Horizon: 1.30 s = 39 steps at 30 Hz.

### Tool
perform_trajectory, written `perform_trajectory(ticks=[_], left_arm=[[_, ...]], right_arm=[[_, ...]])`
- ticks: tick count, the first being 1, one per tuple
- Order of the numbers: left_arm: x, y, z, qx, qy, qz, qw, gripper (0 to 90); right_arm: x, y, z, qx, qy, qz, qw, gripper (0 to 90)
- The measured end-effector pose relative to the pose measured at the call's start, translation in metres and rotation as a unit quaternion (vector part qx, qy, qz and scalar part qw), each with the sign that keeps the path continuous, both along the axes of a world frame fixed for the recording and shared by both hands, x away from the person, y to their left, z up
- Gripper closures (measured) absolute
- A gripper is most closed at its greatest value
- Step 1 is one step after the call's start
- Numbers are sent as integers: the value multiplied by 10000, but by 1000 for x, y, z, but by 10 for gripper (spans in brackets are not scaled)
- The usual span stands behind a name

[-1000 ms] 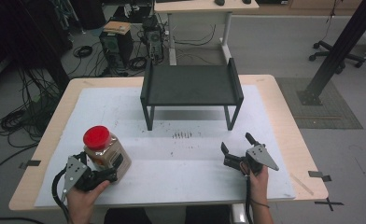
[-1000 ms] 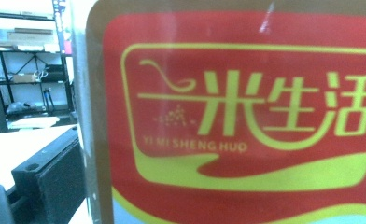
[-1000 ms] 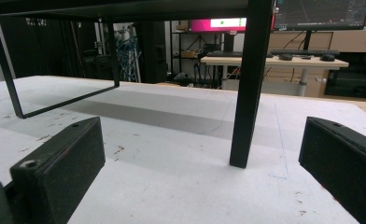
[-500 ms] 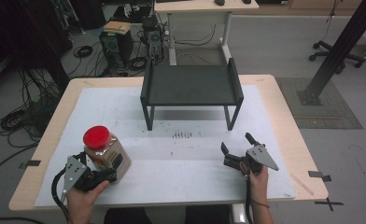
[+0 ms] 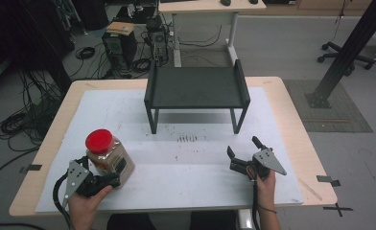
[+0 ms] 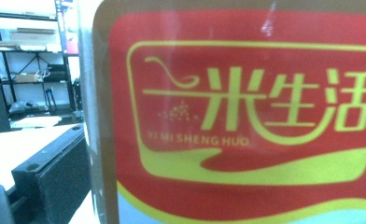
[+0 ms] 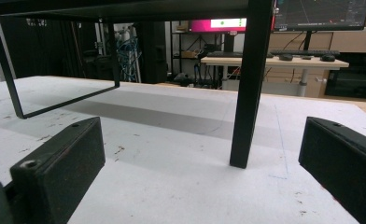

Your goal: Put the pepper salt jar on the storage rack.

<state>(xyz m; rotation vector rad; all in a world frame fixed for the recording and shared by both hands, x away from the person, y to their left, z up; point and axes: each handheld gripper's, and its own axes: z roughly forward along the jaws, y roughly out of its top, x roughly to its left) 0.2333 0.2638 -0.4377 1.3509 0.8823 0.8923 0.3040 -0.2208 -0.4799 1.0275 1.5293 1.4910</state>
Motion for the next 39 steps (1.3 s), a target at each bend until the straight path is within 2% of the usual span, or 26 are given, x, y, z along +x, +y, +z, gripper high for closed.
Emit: perform_trajectory(ticks=[11,25,39], left_arm=[[0,0,1,-6,17,-15,10000,8],[1,2,4,-30,36,-171,9998,84],[1,1,4,-15,72,-205,9998,162]], right_arm=[[0,0,0,-1,-2,-2,10000,3],[0,0,0,0,-4,-1,10000,3],[0,0,0,0,-1,3,10000,3]])
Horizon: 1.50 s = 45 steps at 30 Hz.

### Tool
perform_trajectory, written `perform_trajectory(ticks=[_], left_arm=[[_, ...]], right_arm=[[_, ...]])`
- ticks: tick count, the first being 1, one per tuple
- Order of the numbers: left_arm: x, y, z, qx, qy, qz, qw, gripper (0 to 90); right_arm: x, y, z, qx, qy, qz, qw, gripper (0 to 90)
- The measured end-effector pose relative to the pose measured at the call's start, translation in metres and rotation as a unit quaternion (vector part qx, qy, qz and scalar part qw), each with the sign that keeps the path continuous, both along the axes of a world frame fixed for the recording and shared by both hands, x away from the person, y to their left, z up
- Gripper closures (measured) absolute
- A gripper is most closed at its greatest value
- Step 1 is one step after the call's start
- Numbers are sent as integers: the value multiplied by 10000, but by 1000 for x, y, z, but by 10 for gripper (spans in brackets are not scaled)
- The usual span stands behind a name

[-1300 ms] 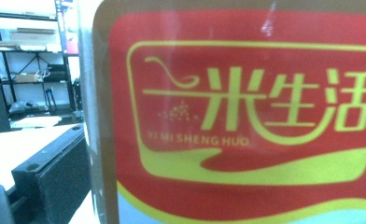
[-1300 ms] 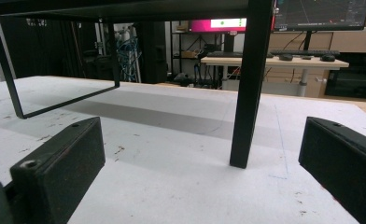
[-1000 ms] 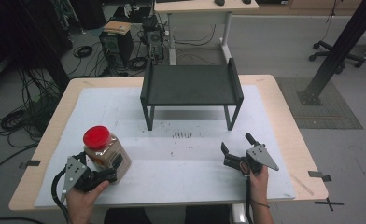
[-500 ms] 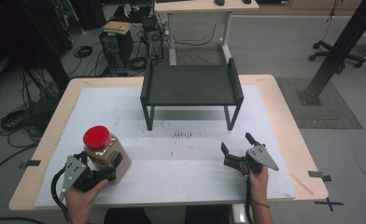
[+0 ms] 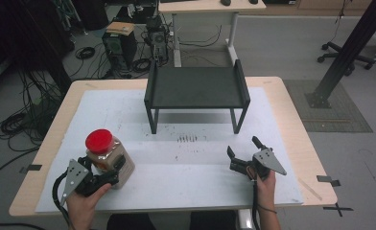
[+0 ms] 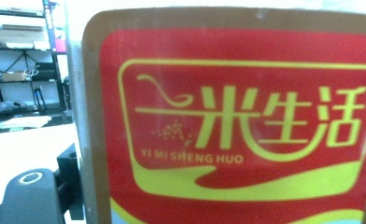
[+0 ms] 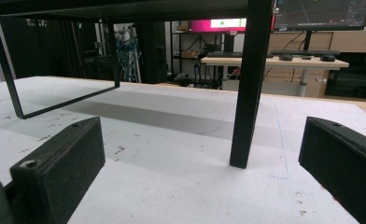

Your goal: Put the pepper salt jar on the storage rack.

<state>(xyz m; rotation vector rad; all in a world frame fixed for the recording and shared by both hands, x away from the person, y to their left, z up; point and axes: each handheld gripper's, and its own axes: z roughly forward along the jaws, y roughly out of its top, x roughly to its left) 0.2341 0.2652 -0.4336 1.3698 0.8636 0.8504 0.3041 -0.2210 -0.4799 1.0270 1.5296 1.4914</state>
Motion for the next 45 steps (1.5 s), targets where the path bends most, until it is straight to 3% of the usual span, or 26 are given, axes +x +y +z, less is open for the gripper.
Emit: perform_trajectory(ticks=[11,45], left_arm=[[0,0,2,31,35,-2,10000,214],[-3,-1,-1,-13,-30,86,10000,234]], right_arm=[[0,0,0,-1,0,-1,10000,3],[0,0,0,-6,-5,-8,10000,3]])
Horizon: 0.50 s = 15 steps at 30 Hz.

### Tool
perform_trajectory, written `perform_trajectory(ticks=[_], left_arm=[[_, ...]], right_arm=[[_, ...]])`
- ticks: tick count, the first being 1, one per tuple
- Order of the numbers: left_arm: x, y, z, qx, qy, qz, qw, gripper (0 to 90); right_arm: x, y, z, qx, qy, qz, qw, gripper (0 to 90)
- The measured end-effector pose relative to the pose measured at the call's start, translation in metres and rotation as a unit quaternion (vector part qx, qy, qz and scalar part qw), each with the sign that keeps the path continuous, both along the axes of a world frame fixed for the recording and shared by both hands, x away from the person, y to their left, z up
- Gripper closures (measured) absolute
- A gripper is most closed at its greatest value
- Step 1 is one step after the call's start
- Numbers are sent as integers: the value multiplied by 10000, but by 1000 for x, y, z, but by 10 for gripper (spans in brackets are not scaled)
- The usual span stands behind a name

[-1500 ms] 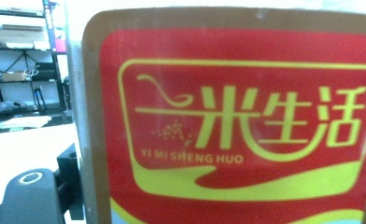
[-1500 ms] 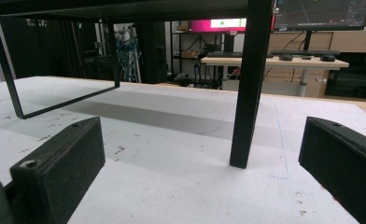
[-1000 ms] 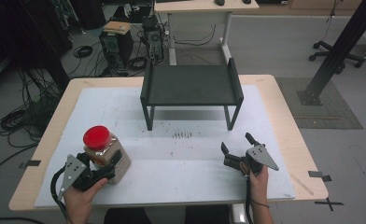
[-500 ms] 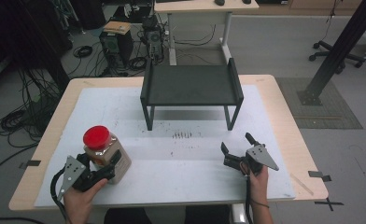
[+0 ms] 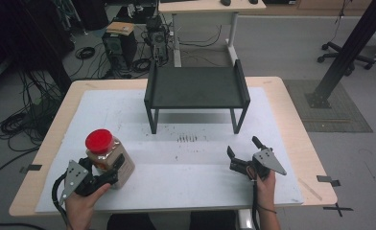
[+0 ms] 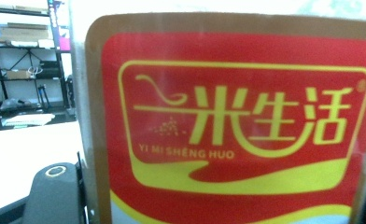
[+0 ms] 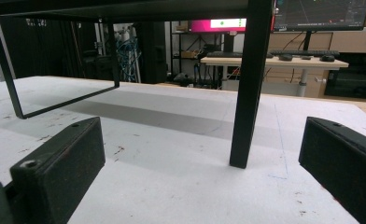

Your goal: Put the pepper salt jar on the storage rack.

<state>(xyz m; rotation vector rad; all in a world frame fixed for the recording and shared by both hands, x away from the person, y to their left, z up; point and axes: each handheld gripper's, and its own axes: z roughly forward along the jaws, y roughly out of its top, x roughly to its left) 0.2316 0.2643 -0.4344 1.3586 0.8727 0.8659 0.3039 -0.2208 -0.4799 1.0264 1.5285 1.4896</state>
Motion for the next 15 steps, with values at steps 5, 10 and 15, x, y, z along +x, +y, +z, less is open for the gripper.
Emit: perform_trajectory(ticks=[5,10,15], left_arm=[[0,0,0,9,-6,7,10000,234],[0,0,0,13,1,12,10000,235],[0,0,0,17,-2,3,10000,235]], right_arm=[[0,0,0,-1,-7,2,10000,3],[0,0,0,-3,-4,8,10000,3],[0,0,0,-23,-3,7,10000,3]])
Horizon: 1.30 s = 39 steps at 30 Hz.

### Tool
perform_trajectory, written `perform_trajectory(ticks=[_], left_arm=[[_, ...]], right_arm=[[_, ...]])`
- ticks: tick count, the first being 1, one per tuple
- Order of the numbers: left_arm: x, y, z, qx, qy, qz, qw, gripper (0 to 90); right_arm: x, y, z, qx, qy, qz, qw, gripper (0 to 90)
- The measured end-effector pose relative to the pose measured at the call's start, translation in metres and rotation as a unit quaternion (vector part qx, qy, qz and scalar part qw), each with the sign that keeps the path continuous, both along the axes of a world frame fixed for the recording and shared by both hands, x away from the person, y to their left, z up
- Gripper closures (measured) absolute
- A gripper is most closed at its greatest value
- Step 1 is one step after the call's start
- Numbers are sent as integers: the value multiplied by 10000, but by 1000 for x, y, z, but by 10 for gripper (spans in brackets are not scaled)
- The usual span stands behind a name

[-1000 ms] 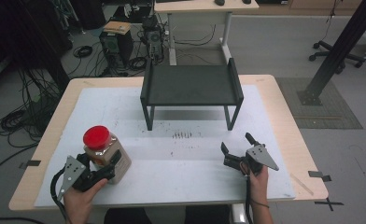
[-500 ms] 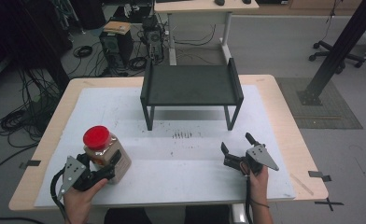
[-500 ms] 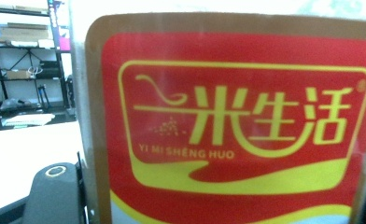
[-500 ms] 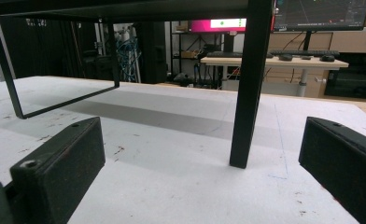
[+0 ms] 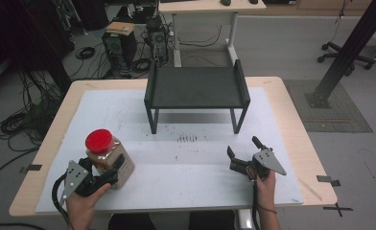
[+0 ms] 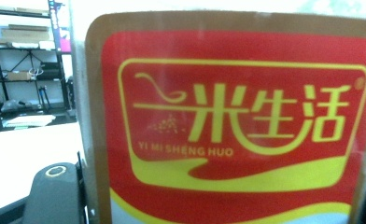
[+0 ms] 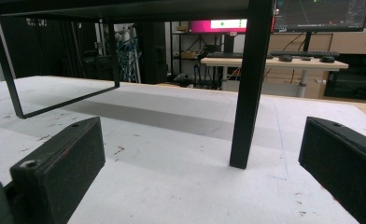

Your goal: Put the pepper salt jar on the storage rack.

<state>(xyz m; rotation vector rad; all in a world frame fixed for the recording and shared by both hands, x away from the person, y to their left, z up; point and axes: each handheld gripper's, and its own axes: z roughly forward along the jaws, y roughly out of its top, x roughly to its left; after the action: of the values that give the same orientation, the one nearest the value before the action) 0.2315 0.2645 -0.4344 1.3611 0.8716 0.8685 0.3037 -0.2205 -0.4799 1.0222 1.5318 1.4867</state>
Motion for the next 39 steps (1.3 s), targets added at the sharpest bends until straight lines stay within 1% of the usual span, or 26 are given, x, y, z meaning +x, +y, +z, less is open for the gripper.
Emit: perform_trajectory(ticks=[8,20,29,39], left_arm=[[0,0,0,6,8,1,10000,235],[0,0,0,2,10,8,10000,236],[-1,0,1,41,42,9,10000,238],[-1,0,0,32,7,20,10000,239]], right_arm=[[-1,0,0,31,-62,-9,10000,2],[-1,0,0,35,-68,-11,10000,2],[0,0,0,30,-35,-8,10000,3],[0,0,0,-7,1,-6,10000,4]])
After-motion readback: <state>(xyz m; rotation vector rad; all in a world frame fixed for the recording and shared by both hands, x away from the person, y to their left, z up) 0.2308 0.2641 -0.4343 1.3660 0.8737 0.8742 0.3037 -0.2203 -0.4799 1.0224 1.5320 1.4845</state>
